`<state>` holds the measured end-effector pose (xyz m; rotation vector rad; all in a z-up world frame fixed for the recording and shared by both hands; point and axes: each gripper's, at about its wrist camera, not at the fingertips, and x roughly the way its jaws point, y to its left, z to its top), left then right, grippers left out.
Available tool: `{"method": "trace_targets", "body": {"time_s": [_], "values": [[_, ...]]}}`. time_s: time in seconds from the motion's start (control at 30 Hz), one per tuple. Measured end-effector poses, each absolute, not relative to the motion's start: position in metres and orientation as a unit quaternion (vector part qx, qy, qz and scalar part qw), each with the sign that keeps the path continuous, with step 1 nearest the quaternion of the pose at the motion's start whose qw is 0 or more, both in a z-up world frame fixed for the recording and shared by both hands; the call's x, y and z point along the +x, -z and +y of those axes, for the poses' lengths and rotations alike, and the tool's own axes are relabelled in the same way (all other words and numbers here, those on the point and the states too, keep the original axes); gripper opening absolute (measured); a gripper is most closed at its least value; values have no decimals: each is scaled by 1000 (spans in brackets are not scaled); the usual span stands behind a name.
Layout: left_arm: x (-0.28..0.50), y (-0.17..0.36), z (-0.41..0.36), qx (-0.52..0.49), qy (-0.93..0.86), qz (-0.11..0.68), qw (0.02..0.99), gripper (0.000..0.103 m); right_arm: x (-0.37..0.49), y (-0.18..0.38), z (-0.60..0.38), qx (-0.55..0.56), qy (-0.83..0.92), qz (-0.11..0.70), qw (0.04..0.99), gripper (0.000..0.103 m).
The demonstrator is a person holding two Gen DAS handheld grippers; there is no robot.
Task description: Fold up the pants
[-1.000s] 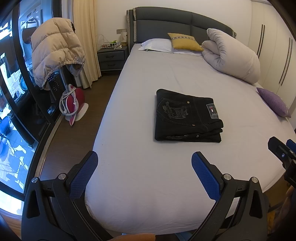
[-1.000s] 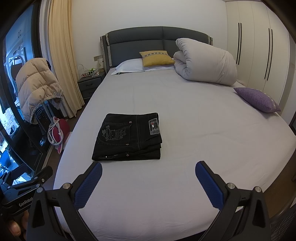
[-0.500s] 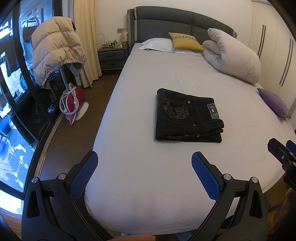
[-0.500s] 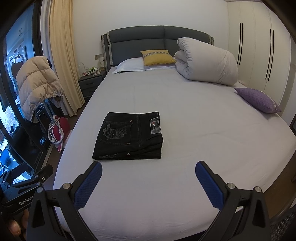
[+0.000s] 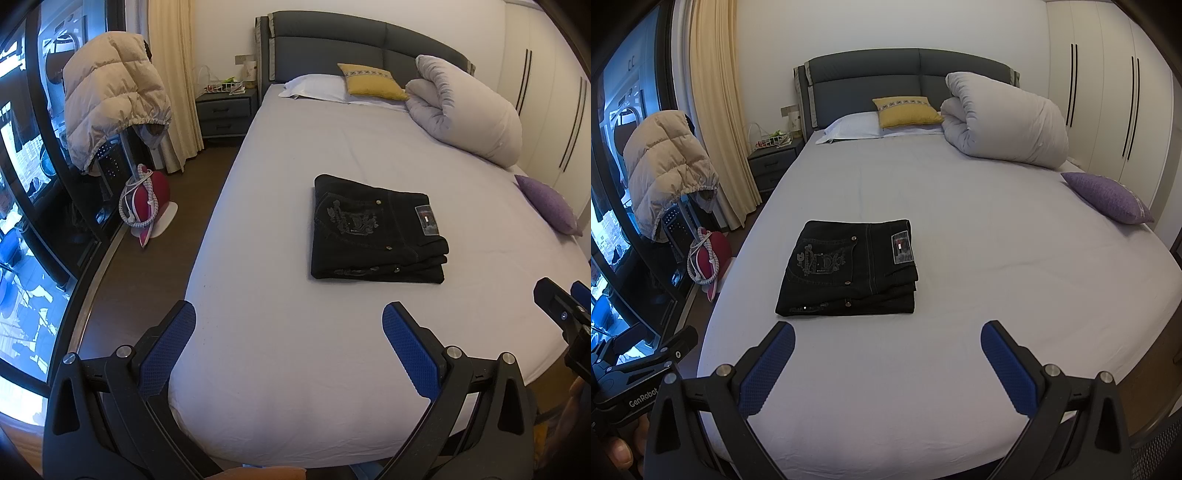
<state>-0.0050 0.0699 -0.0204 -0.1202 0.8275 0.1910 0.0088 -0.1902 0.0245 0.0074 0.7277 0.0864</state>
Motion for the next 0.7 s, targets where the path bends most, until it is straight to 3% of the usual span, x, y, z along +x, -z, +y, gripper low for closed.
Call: {"method": "trace_targets", "body": {"time_s": [0.7], "values": [[-3,28,73,-61,-93,407,907,103,11,-21,-194,6,-47,367,929,103]]}}
